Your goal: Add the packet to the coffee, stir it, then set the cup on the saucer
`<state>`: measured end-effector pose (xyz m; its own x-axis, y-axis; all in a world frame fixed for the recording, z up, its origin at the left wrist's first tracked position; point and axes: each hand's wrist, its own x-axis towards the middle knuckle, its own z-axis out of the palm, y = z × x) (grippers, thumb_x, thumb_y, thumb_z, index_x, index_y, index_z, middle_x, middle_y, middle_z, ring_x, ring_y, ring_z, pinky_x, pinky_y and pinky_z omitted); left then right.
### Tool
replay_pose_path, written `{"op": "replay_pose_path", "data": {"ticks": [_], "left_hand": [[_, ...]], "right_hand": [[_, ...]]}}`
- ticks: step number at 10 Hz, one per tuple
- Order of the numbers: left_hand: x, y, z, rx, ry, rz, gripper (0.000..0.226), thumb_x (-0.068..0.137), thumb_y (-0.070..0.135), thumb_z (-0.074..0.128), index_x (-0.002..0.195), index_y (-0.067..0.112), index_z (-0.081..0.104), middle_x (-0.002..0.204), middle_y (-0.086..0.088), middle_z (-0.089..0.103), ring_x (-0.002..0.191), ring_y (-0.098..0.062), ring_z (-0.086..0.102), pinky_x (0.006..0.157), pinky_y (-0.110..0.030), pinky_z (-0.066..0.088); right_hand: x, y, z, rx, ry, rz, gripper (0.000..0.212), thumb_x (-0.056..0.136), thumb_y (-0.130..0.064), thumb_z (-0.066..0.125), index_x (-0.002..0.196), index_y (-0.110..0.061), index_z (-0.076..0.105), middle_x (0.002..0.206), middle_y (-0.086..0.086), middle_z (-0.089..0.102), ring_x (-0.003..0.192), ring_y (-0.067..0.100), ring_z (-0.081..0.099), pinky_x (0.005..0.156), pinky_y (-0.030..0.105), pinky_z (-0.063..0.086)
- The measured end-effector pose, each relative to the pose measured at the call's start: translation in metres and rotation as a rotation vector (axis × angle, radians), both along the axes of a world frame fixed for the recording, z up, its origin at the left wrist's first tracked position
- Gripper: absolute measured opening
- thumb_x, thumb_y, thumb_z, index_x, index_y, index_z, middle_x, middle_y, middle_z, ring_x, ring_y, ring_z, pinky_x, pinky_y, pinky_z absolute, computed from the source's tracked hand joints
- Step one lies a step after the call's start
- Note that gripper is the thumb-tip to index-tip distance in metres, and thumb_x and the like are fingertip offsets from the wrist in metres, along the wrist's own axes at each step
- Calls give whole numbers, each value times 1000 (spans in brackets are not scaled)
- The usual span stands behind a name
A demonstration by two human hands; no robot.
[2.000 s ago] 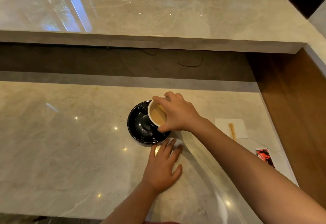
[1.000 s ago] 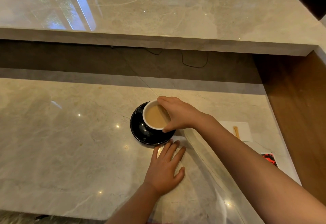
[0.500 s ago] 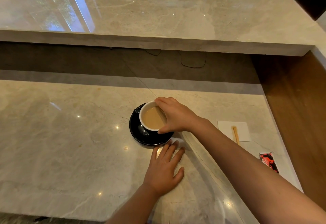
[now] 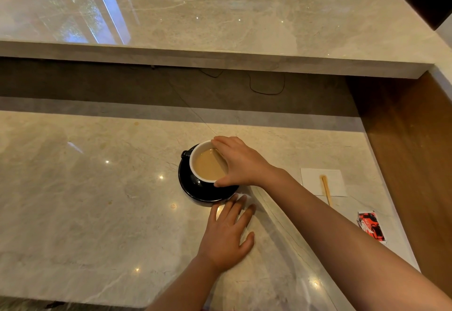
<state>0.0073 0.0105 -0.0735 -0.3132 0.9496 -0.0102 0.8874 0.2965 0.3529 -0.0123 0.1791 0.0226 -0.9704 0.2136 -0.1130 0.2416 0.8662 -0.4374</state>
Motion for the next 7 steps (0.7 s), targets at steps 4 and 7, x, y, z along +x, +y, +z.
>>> {"op": "replay_pose_path", "data": {"ticks": [4, 7], "left_hand": [[0, 0, -1, 18, -2, -12, 55, 90, 48, 36, 142, 29, 29, 151, -1, 31, 140, -17, 12, 111, -46, 10], [2, 0, 0, 2, -1, -9, 57, 90, 49, 30, 143, 30, 25, 153, -3, 25, 141, -17, 8, 111, -43, 0]], "right_hand": [[3, -4, 1, 40, -18, 41, 95, 68, -44, 72, 141, -21, 16, 153, 9, 18, 136, 28, 19, 103, 47, 33], [18, -5, 12, 28, -10, -98, 81, 77, -48, 62, 142, -26, 19, 153, 11, 22, 138, 29, 20, 106, 48, 27]]}}
